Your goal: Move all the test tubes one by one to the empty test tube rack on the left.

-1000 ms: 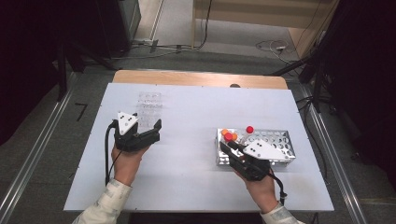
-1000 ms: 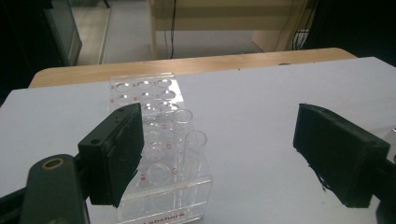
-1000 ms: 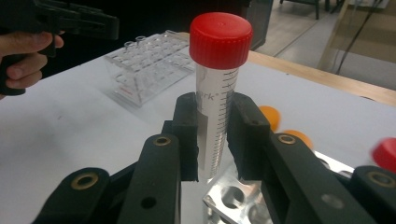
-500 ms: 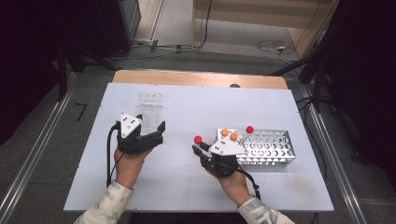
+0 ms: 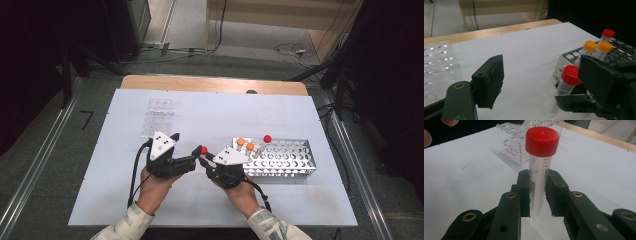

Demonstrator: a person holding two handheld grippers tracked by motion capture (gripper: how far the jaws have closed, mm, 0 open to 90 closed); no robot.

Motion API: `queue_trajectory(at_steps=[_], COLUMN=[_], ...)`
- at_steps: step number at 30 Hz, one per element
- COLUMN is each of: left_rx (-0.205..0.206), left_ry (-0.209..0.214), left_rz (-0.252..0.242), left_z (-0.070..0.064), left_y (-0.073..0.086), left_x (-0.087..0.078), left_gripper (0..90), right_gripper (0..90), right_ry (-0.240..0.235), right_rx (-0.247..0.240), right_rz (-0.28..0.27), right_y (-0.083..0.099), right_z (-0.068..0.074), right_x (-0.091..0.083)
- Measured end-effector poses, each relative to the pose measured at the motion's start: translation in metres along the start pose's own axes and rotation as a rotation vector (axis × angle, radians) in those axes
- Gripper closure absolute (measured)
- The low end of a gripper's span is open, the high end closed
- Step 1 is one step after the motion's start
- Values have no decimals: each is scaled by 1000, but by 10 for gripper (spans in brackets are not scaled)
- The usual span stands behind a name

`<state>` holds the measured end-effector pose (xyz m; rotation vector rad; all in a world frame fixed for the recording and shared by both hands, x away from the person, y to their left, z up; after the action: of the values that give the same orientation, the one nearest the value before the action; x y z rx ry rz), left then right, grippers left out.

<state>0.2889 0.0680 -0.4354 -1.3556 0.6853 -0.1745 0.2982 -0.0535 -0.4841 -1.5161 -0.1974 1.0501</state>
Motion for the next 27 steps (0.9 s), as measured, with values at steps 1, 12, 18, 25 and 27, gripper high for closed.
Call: queue_trajectory(at_steps=[1,12,18,25,27], left_rx=[11,90,111,119,111], left_ry=[10,89,99,101,102], left_rz=[2,2,13,17,12], left_z=[-3,-18,-21,-21,-20], left_y=[0,3,5,5,4], left_x=[0,2,4,3,3], left_gripper=[238,582,662,695,696], right_gripper=[714,713,714,712,648], right_ry=[-1,-21,-24,-27,-31], right_rx=[-1,-16,-19,-21,-17], right_rz=[0,-9,-10,-6,-3], right_y=[0,-1,-2,-1,-1], right_z=[0,8,9,10,10], right_x=[0,-3,-3,-4,-4])
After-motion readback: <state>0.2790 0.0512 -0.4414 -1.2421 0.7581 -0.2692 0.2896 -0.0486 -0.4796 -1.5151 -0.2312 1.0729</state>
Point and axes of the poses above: each handheld gripper's, and its own axes: x roughly forward along the jaws, y roughly out of its underside, z roughly to its left, the point moved 6 cm from there along x, roughly forward along the jaws, and after that the axes turned 10 degrees about x, right-handed, at the moved point
